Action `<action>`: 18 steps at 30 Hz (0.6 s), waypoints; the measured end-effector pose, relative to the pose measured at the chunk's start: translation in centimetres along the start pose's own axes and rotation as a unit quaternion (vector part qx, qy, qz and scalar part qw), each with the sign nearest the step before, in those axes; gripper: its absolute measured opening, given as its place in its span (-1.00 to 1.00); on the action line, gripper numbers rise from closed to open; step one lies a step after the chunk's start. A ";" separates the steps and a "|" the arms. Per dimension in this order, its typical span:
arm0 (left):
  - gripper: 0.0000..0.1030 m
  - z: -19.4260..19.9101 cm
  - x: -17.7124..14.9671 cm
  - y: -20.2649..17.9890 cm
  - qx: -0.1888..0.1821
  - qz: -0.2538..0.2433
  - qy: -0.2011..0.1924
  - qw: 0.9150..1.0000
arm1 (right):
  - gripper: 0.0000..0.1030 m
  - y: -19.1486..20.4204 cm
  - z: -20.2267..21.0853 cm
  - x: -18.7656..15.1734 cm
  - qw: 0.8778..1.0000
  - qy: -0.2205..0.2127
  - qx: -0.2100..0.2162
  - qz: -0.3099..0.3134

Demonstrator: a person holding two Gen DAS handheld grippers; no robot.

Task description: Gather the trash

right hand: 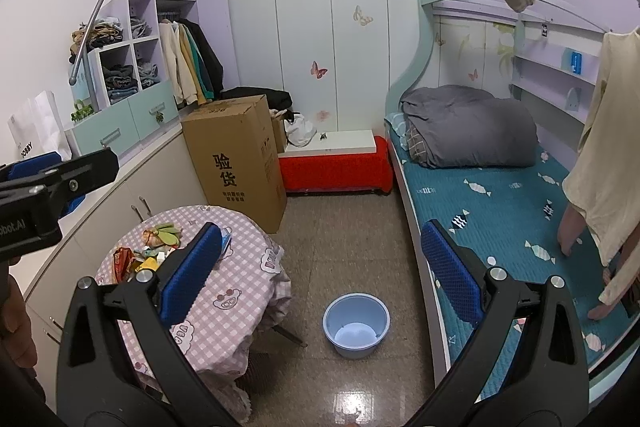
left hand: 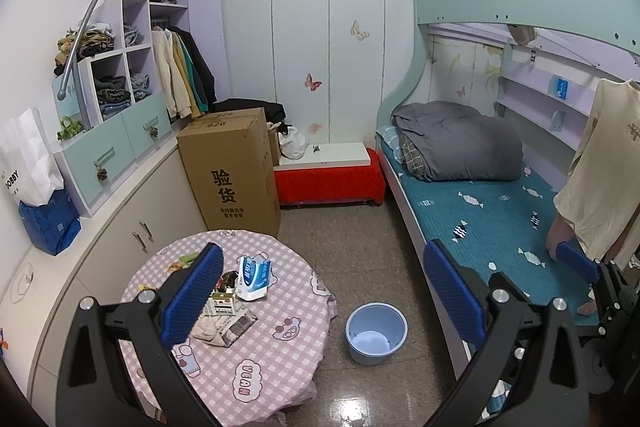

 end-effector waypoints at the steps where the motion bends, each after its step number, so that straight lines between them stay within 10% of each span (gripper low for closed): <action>1: 0.91 -0.2 0.0 -0.3 0.000 0.000 0.002 1.000 | 0.89 -0.1 -0.1 0.0 1.000 0.002 0.000 -0.001; 18: 0.91 -5.8 -0.9 2.5 0.005 0.014 0.064 0.998 | 0.89 1.6 -5.5 -0.9 0.998 0.062 0.027 -0.015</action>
Point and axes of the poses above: each gripper's, at about its wrist camera, not at the fingertips, and z roughly against the way its jaws point, y to its left, x to its top, the point moved 9 cm from there along -z, roughly the way its jaws point, and after that the axes turned 15 degrees about y, right-handed, at the moved point
